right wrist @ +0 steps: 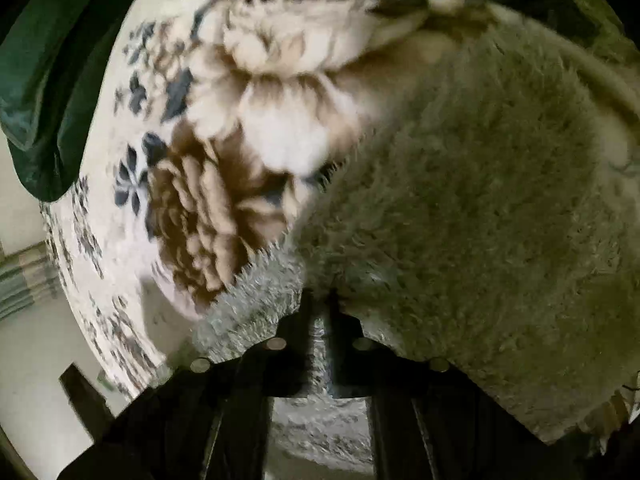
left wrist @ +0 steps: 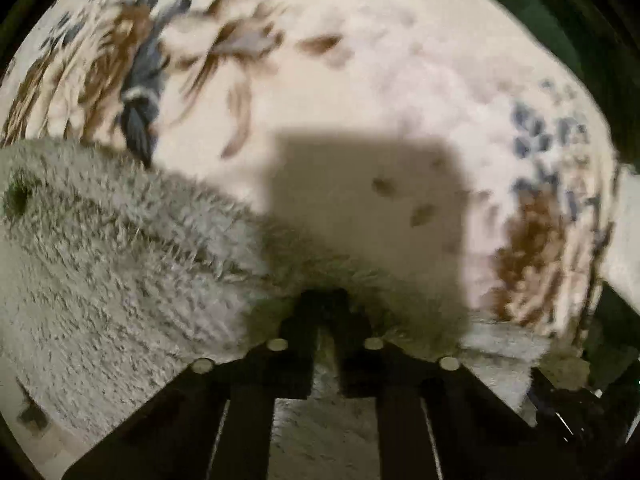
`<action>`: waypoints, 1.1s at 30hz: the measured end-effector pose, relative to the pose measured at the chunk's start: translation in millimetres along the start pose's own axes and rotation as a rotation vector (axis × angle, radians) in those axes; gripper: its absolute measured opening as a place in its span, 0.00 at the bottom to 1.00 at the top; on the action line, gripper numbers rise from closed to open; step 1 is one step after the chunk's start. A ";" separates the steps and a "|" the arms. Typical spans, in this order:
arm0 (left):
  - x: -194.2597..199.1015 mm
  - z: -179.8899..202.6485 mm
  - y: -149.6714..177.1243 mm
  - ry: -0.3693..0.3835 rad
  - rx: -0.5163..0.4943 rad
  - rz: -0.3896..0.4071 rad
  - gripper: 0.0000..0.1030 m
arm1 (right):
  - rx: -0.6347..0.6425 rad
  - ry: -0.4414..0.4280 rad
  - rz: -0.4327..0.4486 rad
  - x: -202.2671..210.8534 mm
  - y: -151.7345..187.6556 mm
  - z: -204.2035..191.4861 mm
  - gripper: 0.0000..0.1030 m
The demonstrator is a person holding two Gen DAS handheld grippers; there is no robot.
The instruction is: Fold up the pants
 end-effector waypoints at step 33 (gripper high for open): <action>-17.6 4.7 127.3 -0.006 -0.264 -0.074 0.87 | -0.212 -0.346 0.132 56.8 44.6 205.5 0.67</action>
Point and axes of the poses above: each gripper's, at about its wrist camera, not at the fingertips, and x roughly against the way its jaws point, z to its right, y to its underside, the point moved 2 cm from there along -x, roughly the way its jaws point, and after that the axes turned 3 degrees about -x, right-handed, at the moved point
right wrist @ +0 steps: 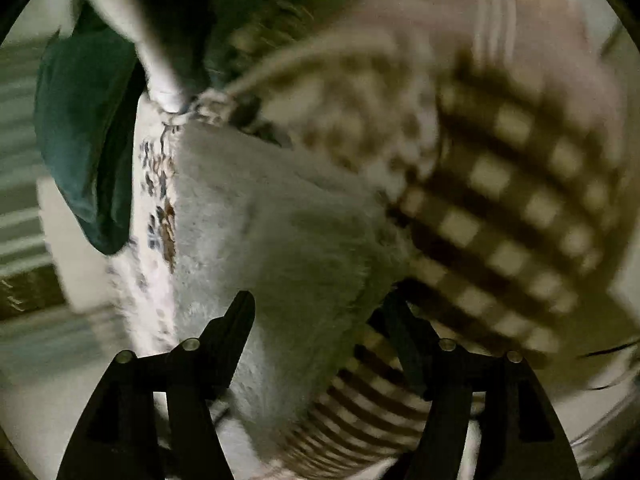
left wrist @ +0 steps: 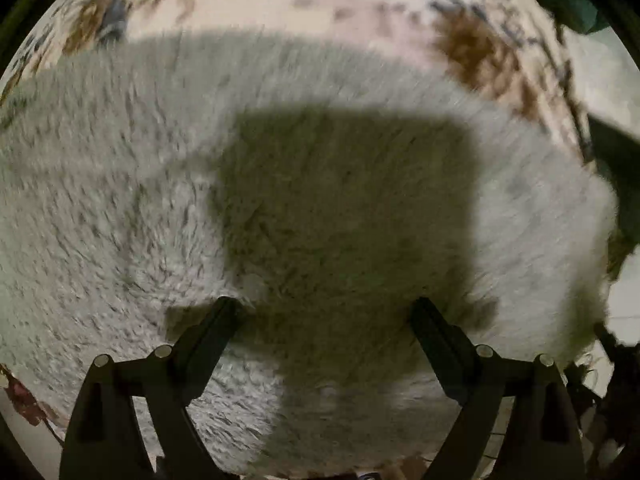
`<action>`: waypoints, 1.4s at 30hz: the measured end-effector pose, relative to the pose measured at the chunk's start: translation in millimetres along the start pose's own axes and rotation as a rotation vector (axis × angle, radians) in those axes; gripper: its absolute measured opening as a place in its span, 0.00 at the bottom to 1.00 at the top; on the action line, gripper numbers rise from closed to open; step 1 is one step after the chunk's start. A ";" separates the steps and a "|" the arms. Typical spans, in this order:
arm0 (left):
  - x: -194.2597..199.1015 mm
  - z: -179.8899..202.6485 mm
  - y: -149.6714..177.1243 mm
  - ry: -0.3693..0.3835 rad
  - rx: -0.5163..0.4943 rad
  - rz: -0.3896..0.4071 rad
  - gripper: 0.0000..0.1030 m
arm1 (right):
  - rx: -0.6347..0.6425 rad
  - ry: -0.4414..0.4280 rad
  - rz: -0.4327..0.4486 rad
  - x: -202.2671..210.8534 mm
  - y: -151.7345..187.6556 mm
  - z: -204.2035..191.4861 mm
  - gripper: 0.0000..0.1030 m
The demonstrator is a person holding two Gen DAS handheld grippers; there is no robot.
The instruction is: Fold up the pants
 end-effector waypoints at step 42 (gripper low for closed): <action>143.2 -296.8 139.3 -0.215 0.293 0.293 1.00 | 0.732 -0.084 -0.082 -180.5 348.2 -244.4 0.19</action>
Point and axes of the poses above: each gripper's, at about its wrist camera, not at the fingertips, and x roughly against the way its jaws point, z to its right, y to its underside, the point moved 2 cm from there along -x, roughly the way its jaws point, and after that the axes turned 3 degrees about -x, right-handed, at the moved point
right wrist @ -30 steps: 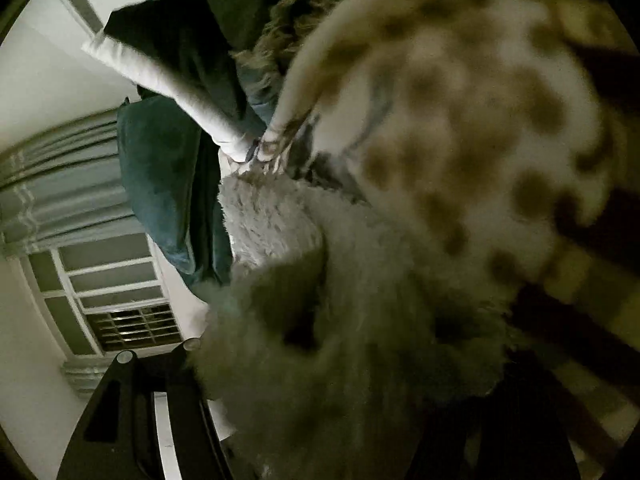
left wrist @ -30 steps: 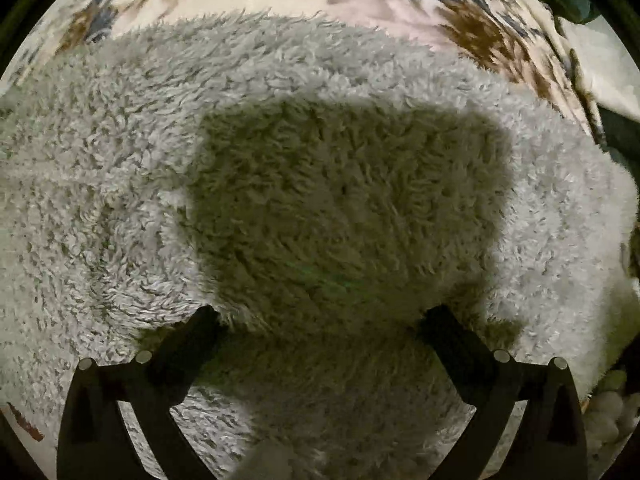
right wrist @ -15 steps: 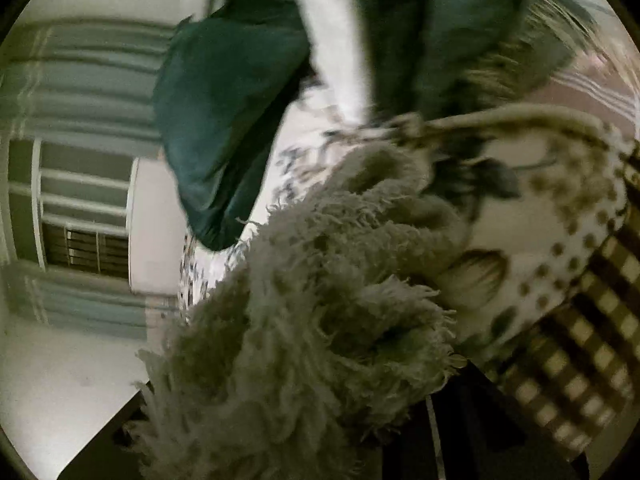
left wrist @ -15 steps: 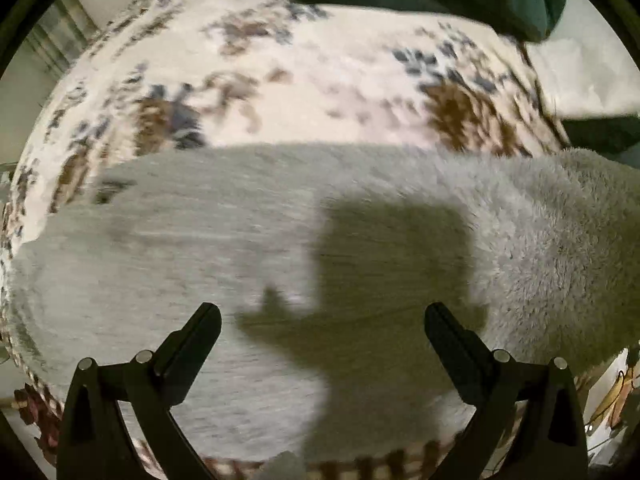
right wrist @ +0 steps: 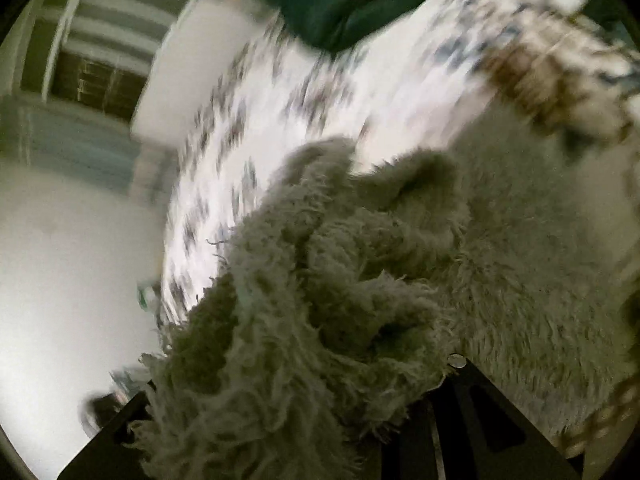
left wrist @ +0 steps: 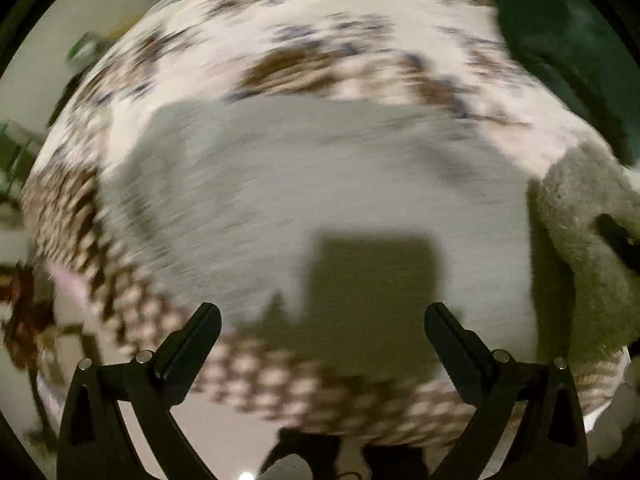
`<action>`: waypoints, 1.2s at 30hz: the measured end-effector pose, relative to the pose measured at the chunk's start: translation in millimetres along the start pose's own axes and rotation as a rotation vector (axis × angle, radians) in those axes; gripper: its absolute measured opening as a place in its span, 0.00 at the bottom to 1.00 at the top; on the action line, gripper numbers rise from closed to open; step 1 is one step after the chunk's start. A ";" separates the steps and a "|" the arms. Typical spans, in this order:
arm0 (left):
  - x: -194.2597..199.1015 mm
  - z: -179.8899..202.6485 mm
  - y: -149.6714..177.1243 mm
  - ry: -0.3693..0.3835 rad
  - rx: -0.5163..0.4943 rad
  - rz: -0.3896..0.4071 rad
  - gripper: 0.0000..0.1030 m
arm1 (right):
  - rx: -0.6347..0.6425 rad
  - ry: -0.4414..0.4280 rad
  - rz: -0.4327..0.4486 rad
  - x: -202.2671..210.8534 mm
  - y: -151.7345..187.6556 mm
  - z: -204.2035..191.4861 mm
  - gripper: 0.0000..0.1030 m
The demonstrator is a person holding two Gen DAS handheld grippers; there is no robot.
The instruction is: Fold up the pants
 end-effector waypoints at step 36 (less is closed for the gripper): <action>-81.1 56.4 -51.1 0.240 -0.052 -0.102 0.26 | 0.166 0.601 -0.189 11.4 10.1 65.2 0.84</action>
Point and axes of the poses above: each gripper's, at about its wrist camera, not at the fingertips, and x roughly against the way its jaws point, z to its right, y to its underside, the point moved 2 cm from there along -x, roughly the way its jaws point, and after that the axes turned 3 degrees about -x, right-handed, at the moved point
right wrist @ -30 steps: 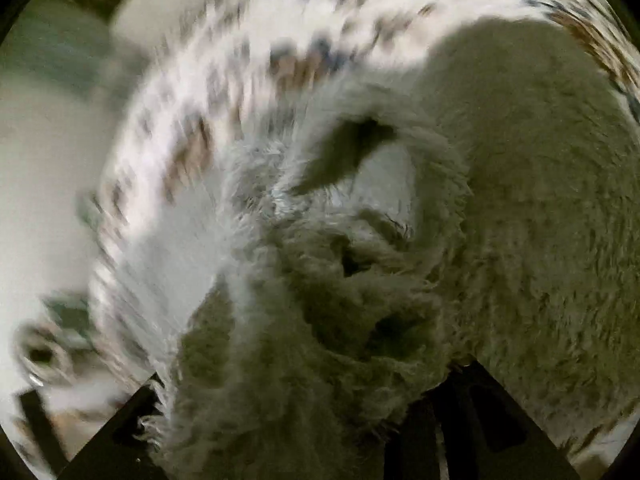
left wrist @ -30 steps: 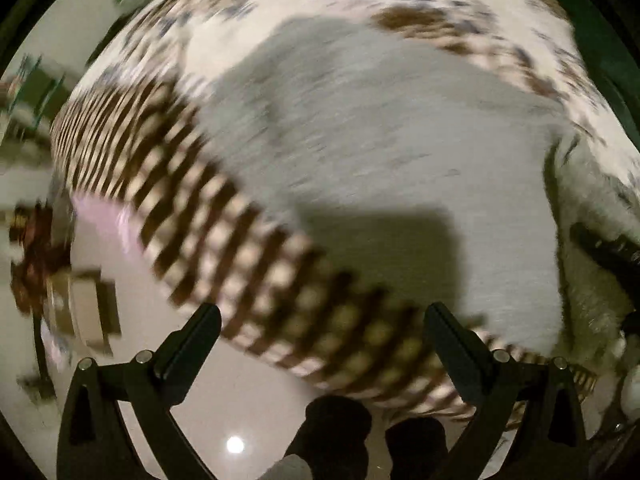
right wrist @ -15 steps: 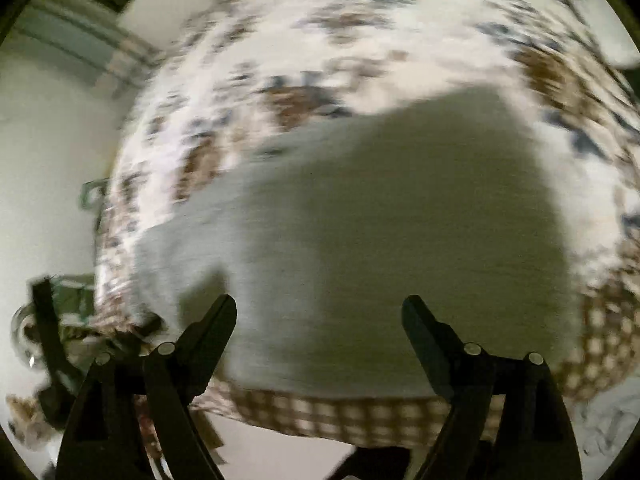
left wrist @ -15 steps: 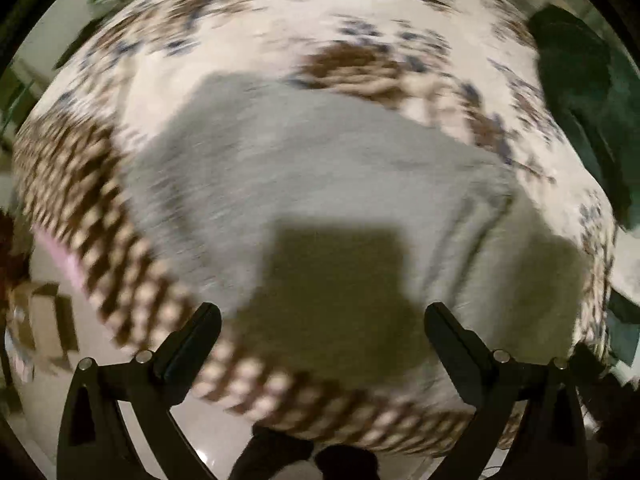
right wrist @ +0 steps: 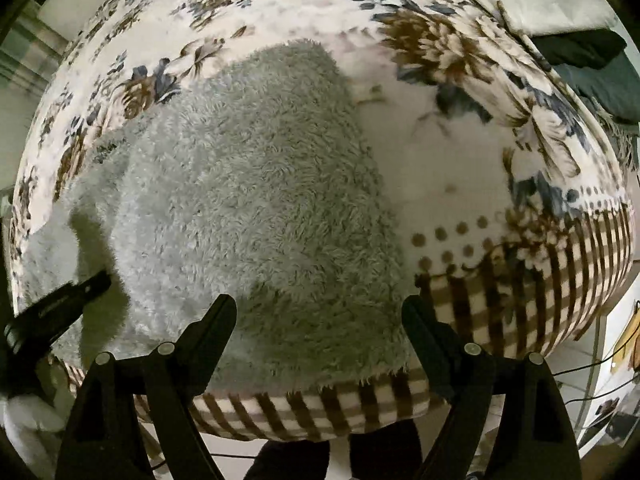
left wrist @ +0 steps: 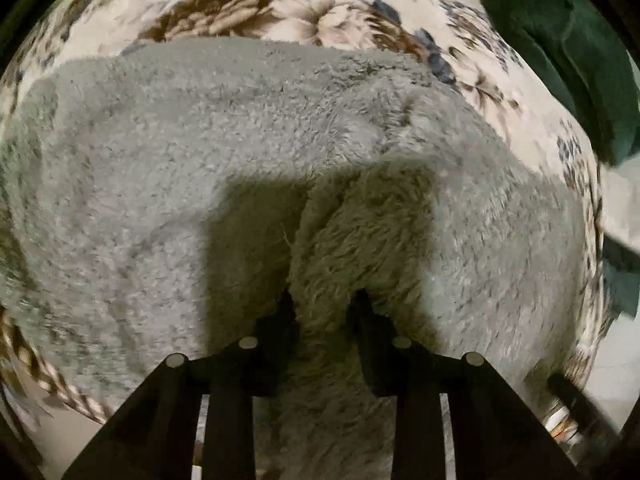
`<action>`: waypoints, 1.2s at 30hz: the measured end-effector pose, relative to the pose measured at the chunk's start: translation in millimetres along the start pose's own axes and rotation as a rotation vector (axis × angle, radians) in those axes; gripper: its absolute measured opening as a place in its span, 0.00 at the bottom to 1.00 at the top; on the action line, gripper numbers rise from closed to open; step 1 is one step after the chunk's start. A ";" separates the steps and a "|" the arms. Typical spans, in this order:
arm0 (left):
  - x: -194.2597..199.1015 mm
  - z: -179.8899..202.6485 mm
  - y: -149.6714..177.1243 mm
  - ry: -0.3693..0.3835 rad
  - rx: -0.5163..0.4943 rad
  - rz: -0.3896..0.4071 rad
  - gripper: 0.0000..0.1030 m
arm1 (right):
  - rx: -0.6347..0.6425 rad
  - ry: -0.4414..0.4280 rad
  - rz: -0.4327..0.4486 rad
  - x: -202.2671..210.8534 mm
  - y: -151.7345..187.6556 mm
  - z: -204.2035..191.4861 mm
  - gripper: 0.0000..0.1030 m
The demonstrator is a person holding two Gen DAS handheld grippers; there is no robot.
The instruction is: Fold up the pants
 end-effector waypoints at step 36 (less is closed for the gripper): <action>81.7 -46.7 13.3 0.038 0.139 0.168 0.88 | 0.173 0.064 0.065 31.6 2.0 -74.7 0.99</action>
Point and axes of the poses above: each gripper's, at about its wrist camera, not at the fingertips, and x roughly against the way its jaws point, z to its right, y to its underside, the point moved 2 cm from there along -x, roughly the way its jaws point, and after that the axes turned 3 degrees about -x, right-handed, at the moved point
